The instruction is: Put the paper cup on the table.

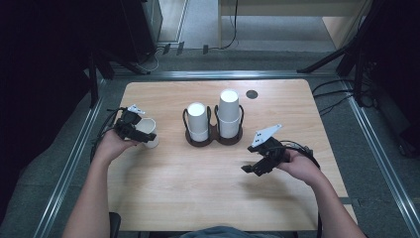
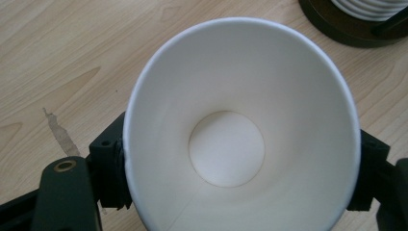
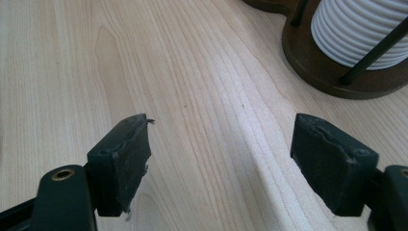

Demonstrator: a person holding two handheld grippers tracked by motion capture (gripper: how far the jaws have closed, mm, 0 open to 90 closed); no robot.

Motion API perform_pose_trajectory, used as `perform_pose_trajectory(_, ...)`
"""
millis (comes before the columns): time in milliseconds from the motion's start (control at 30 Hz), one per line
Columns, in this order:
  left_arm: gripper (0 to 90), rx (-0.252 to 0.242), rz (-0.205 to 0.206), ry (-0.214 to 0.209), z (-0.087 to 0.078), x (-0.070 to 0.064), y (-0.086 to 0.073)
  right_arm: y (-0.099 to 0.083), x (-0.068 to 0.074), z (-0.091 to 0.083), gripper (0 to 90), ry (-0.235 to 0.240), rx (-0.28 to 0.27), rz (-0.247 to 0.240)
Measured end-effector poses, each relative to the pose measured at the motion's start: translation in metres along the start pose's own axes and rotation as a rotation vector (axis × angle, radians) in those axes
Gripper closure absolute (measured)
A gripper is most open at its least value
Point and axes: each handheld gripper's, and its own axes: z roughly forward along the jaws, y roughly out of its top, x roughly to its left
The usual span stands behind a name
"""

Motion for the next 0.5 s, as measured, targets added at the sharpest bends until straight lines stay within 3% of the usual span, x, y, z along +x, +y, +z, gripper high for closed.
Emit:
perform_pose_trajectory(167,19.2,-0.002,0.002,-0.003,0.0005,0.0,-0.0001,-0.0009,0.0,0.0011,21.9,-0.004,0.012,-0.005)
perform_pose_trajectory(500,12.6,-0.029,0.018,-0.071,-0.0021,-0.0014,-0.0004,-0.0011,-0.0001,0.0007,21.9,-0.01,0.01,-0.006)
